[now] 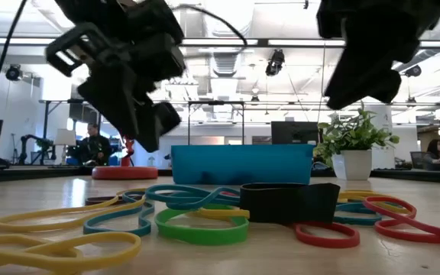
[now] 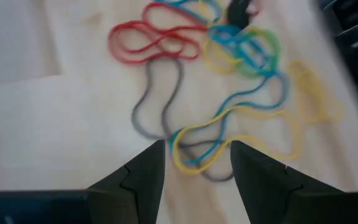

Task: Pick and place rubber bands into bin
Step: Put the yellow rubber band into the blue bin

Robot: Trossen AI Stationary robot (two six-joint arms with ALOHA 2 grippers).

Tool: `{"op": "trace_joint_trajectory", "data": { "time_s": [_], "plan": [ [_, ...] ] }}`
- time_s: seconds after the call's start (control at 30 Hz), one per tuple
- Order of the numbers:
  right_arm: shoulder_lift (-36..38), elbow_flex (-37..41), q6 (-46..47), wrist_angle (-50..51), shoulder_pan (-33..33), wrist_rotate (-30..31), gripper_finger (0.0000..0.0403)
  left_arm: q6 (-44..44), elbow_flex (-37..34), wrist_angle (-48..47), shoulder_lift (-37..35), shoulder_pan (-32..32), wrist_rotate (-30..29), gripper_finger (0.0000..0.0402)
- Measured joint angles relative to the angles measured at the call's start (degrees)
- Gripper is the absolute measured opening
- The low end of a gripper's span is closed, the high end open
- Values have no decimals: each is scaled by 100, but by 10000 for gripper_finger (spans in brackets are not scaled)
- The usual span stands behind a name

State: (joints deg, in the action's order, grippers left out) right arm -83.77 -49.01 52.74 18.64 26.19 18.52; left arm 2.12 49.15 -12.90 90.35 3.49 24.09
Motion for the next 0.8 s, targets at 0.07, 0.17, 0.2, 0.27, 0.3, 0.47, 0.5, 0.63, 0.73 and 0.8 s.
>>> {"op": "trace_joint_trajectory", "data": {
  "time_s": [0.07,0.17,0.2,0.27,0.3,0.47,0.5,0.63,0.73,0.8],
  "plan": [
    [0,0,-176,78,132,99,99,-1,0,-8,-123,204,-757,167],
    [0,2,-293,188,253,121,92,-75,1,62,-245,440,-1603,167],
    [0,3,-307,249,285,125,90,-162,8,113,-249,499,-1783,167],
    [0,16,-368,313,359,138,87,-324,9,40,-229,584,-1929,167],
    [0,24,-373,344,399,166,85,-408,9,28,-180,618,-1967,167],
    [0,107,-388,517,593,560,77,-860,2,20,41,771,-2018,167],
    [0,140,-389,530,618,599,76,-918,2,15,73,793,-2022,166],
    [0,262,-327,524,648,610,72,-977,2,32,220,847,-2035,166],
    [0,338,-249,526,658,603,74,-976,2,44,269,858,-2038,166],
    [0,352,-242,513,656,603,76,-976,2,34,306,856,-2038,166]
  ]
}}
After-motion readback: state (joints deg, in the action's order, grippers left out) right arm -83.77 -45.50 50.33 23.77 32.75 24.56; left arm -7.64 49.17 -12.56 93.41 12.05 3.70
